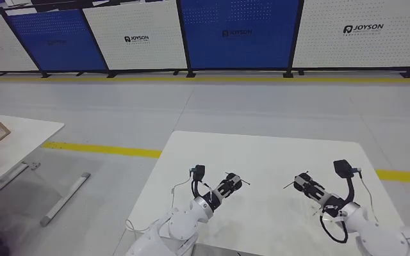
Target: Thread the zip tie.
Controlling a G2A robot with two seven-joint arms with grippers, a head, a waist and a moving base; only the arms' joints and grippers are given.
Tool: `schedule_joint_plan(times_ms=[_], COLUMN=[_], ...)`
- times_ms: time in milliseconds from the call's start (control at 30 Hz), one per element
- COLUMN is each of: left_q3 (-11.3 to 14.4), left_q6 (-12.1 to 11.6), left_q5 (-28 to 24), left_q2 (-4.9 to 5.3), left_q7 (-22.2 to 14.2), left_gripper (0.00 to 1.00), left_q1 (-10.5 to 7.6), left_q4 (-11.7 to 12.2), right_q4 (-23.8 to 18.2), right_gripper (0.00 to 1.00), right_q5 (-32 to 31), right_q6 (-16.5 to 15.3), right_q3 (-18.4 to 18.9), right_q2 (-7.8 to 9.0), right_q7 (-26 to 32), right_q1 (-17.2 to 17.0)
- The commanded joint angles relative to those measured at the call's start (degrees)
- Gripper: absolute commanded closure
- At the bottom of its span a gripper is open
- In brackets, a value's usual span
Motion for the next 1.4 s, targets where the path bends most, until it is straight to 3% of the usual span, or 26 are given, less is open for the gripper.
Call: schedule_joint_plan(times_ms=[0,467,667,800,1067,1200,1367], left_q3=[0.0,0.0,0.0,0.0,0.0,2.3,6.3], left_q6=[0.0,0.0,0.0,0.0,-0.1,0.6,1.8], left_q5=[0.0,0.0,0.0,0.0,0.4,2.3,6.4], left_q2=[0.00,0.00,0.00,0.00,-0.04,-0.66,-1.87], left_q7=[0.0,0.0,0.0,0.0,0.5,3.3,8.5], left_gripper=[1.00,1.00,1.00,1.00,1.00,1.00,1.00], left_q1=[0.00,0.00,0.00,0.00,-0.05,-0.41,-1.97], left_q4=[0.0,0.0,0.0,0.0,0.0,0.1,2.0], right_q4=[0.0,0.7,-1.2,-2.8,-2.8,-2.8,-2.8], right_gripper=[1.00,1.00,1.00,1.00,1.00,1.00,1.00], right_q5=[0.0,0.7,2.1,0.3,0.3,0.3,0.3], right_q6=[0.0,-0.9,-2.8,-1.3,-1.3,-1.3,-1.3], right_q3=[0.0,0.8,3.9,3.5,3.5,3.5,3.5], right_q2=[0.00,-0.19,-0.21,-0.46,-0.46,-0.46,-0.46], right_q7=[0.0,-2.1,-5.0,-7.0,-7.0,-7.0,-7.0], right_q1=[0.0,-0.5,-4.2,-5.5,-5.5,-5.5,-5.5])
